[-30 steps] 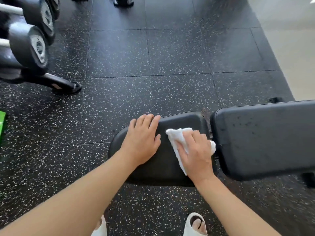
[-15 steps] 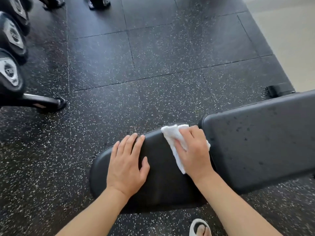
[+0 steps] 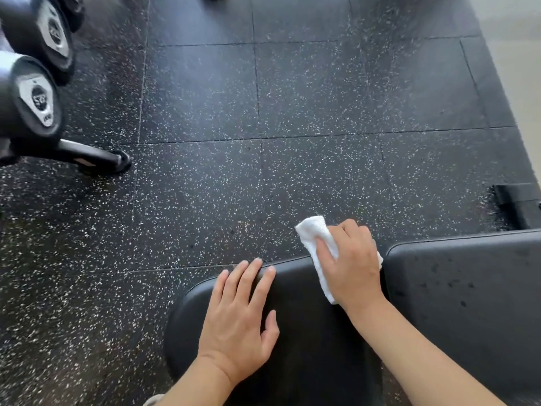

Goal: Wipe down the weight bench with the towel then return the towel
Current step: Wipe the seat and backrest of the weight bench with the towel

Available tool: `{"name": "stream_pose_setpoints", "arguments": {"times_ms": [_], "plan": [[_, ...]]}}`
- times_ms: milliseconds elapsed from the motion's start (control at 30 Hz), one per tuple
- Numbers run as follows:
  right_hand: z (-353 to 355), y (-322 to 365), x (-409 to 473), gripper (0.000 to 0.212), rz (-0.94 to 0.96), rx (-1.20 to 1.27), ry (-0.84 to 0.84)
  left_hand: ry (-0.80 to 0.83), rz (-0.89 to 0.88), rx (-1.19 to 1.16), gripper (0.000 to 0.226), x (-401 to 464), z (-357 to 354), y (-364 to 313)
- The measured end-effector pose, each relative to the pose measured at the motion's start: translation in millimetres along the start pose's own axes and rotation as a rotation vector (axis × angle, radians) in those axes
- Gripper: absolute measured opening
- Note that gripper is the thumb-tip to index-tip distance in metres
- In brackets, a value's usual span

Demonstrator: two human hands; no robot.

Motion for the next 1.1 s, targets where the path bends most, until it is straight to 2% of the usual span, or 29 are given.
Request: {"name": "stream_pose_setpoints", "arguments": {"times_ms": [333, 533, 633, 800, 900, 1000, 1100], "plan": [[0.0, 19.5, 0.5, 0.040, 0.053, -0.152, -0.021, -0.002, 0.018, -0.117, 0.062, -1.8, -1.7, 3.2], [-36.9, 106.5, -15.9, 0.045, 0.166, -0.180, 0.084, -0.049, 0.056, -0.257, 0.044, -5.2, 7.9, 12.7], [-51.9, 133.4, -24.2, 0.045, 0.164, -0.177, 0.095, -0.087, 0.127, -0.284, 0.045, -32.7, 17.4, 40.8], [-72.0, 188.1, -48.1, 0.044, 0.219, -0.189, 0.074, 0.013, 0.144, -0.234, 0.053, -129.1, 19.0, 103.6], [-98.9, 251.0, -77.3, 0.041, 0.375, -0.186, 0.124, 0.083, 0.226, -0.199, 0.052, -171.9, 19.9, 147.6], [-116.5, 292.7, -117.9, 0.042, 0.573, -0.215, 0.172, 0.066, 0.294, -0.198, 0.052, -192.4, 32.8, 179.0], [-109.3, 292.7, -136.5, 0.039, 0.577, -0.162, 0.154, 0.022, 0.321, -0.220, 0.052, -199.5, 48.3, 193.7]]}}
Point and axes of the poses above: each hand's wrist, its own x-axis towards the middle knuckle, its own z-axis out of the back of the hand, y = z × x, the point moved 9 cm from there along x, towards the middle knuckle, and after that the axes turned 3 degrees about -z, right-handed, at the moved point
